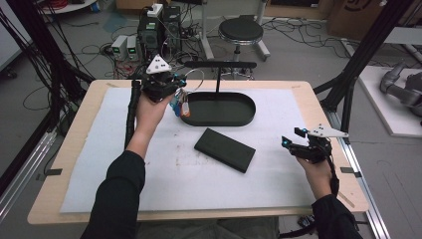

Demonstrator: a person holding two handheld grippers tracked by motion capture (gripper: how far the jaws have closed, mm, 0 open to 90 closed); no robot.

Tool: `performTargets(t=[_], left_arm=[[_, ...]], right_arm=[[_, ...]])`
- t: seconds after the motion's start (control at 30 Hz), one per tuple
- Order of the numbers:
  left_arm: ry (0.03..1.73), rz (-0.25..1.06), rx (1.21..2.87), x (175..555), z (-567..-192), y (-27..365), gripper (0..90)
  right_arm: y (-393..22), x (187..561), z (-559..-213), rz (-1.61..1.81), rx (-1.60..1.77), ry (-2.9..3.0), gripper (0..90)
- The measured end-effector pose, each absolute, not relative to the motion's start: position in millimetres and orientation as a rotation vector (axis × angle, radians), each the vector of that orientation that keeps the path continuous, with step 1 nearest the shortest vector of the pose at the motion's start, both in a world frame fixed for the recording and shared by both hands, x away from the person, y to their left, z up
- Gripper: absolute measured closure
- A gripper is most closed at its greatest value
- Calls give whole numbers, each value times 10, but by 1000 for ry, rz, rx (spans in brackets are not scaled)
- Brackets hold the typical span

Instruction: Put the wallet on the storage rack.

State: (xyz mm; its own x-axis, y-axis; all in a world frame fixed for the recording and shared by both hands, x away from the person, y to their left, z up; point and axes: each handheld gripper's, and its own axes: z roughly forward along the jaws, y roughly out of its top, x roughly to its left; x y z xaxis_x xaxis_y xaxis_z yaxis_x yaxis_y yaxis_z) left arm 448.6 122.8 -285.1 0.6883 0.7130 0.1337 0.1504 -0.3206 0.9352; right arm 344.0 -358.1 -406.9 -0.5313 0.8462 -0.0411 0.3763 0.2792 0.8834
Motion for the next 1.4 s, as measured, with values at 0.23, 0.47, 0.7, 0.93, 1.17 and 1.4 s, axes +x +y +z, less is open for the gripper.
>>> performTargets(t=[0.23,0.47,0.7,0.93,1.17,1.4], left_arm=[[740,669,1837,4641,-2957,1240,868],[785,675,1811,4744,-3027,1300,869],[831,667,1783,4832,-3098,1350,869],[848,664,1779,4872,-3139,1341,869],[875,667,1767,4906,-3177,1336,866],[898,680,1778,4925,-3213,1286,865]], right_arm=[[-3585,3443,-4070,1197,1095,2037,353],[-3586,3449,-4072,1200,1100,2038,352],[-3588,3447,-4071,1203,1098,2035,352],[-3587,3447,-4072,1204,1099,2035,353],[-3589,3450,-4073,1205,1097,2035,352],[-3588,3450,-4074,1206,1100,2039,352]])
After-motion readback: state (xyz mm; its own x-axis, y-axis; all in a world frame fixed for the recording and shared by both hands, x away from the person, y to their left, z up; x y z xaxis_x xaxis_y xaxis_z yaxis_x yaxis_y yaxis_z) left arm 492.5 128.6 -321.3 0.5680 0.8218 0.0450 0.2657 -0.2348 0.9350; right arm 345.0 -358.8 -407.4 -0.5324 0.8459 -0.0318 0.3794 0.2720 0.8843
